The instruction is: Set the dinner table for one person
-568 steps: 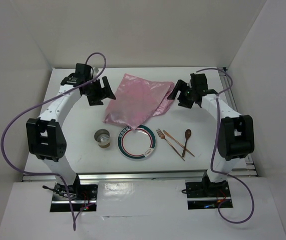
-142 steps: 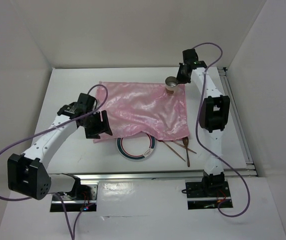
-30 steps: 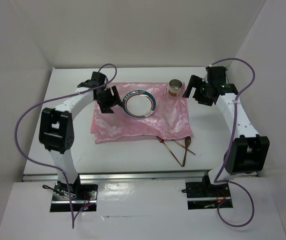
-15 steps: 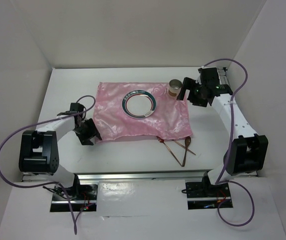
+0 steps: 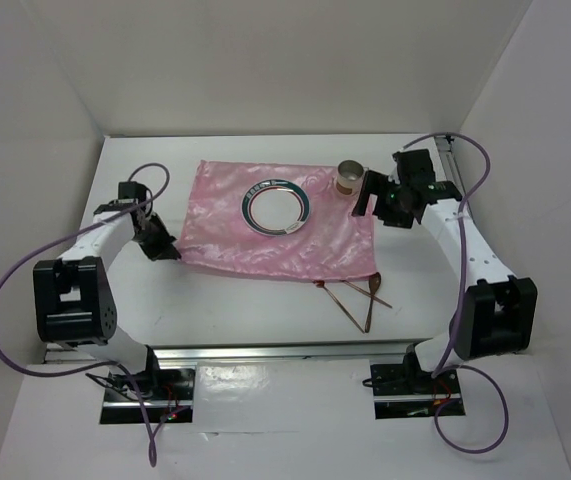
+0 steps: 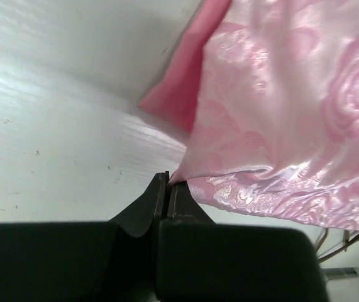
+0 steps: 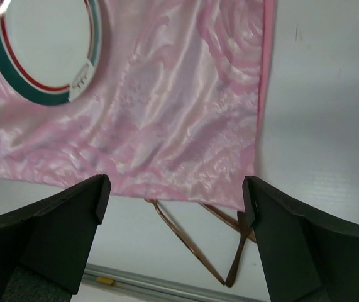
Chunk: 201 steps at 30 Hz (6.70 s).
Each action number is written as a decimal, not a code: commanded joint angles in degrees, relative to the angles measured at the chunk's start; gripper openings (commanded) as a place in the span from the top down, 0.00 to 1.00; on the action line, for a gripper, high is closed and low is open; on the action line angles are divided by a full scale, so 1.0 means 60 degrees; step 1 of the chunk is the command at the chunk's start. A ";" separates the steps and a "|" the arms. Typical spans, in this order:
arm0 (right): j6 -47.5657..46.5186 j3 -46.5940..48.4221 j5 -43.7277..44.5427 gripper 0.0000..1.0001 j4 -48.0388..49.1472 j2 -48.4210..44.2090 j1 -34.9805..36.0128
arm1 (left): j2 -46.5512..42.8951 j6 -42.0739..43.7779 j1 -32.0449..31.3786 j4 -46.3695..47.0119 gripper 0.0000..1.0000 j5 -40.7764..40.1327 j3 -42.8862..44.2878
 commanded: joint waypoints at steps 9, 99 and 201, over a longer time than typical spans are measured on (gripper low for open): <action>0.0901 -0.2814 -0.0682 0.08 -0.0272 -0.1525 0.1189 | -0.1008 0.0322 0.0077 -0.1293 0.25 -0.0378 0.0626; 0.4154 1.0440 -0.0902 1.00 0.2526 1.0910 0.5410 | -0.3734 0.0248 0.0077 -0.2978 0.14 0.0047 0.2221; 0.1238 0.0717 0.1381 0.43 0.2029 0.3549 0.2188 | -0.1625 0.1113 -0.0656 -0.3022 0.14 -0.0188 0.3672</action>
